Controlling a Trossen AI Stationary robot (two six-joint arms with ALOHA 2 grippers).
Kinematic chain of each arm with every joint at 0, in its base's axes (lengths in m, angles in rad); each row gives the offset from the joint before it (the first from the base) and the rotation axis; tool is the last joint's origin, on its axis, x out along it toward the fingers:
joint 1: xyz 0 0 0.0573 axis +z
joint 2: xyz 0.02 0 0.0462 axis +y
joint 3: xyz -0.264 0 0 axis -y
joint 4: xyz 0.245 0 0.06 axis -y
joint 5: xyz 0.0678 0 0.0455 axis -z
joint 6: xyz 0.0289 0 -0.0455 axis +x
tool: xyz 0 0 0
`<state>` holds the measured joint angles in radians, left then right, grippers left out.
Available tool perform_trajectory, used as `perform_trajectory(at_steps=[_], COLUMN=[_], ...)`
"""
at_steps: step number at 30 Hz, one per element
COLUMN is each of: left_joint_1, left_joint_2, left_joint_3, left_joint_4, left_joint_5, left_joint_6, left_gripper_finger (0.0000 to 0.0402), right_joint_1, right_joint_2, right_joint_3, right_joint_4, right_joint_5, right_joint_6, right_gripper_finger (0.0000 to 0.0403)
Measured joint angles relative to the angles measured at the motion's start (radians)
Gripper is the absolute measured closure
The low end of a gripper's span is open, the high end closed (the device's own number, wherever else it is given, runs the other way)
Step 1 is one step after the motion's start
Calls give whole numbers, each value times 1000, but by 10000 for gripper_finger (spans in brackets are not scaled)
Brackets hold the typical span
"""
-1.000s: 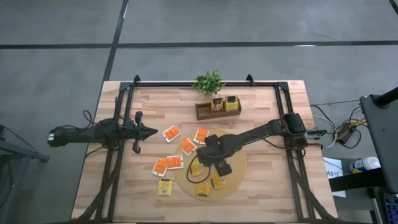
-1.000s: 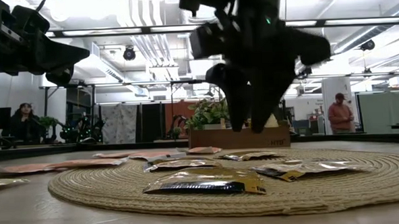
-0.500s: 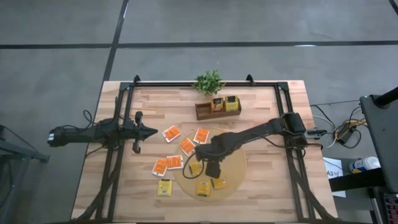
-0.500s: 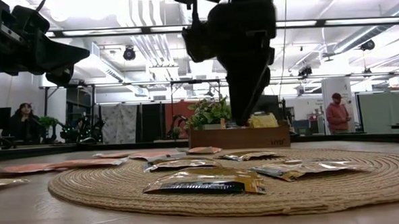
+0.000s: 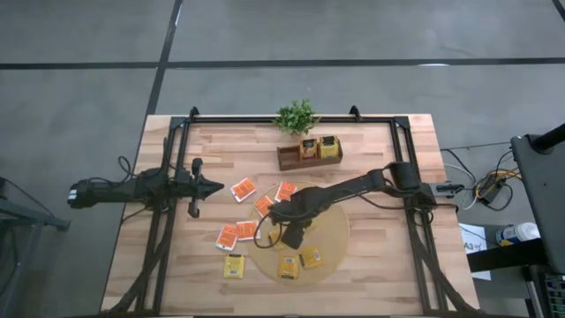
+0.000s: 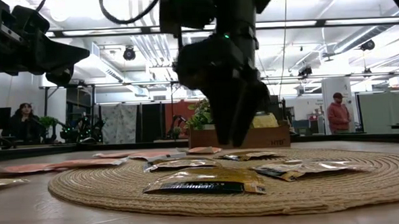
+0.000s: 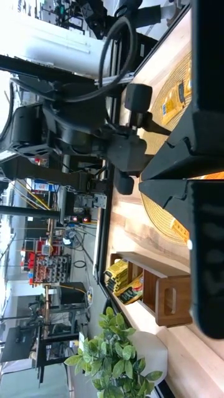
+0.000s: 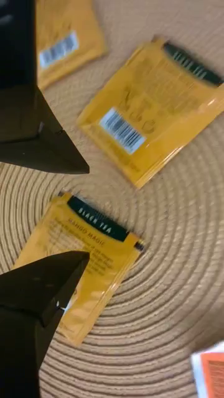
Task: Pick & Place Tea
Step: Put the orange tea bag into the middle section of the wooden organizer
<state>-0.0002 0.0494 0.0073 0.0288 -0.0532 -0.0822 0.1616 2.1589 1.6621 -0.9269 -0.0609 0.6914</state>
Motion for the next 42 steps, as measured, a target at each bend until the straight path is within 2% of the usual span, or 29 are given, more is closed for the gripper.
perform_trajectory(at_steps=[8, 14, 20, 42], left_joint_1=[0, 0, 0, -1], left_joint_2=[0, 0, 0, 0], left_joint_3=[0, 0, 0, 0], left_joint_4=[0, 0, 0, 0], left_joint_5=[0, 0, 0, 0], left_joint_6=[0, 0, 0, 0], left_gripper_finger=[402, 402, 402, 402], right_joint_1=[-20, -24, -25, -27], right_joint_2=[3, 4, 4, 4], right_joint_3=[45, 29, 24, 14], right_joint_4=[-50, -99, -90, -30], right_joint_5=[14, 9, -23, -27], right_joint_6=[66, 110, 147, 204], right_gripper_finger=[194, 194, 194, 194])
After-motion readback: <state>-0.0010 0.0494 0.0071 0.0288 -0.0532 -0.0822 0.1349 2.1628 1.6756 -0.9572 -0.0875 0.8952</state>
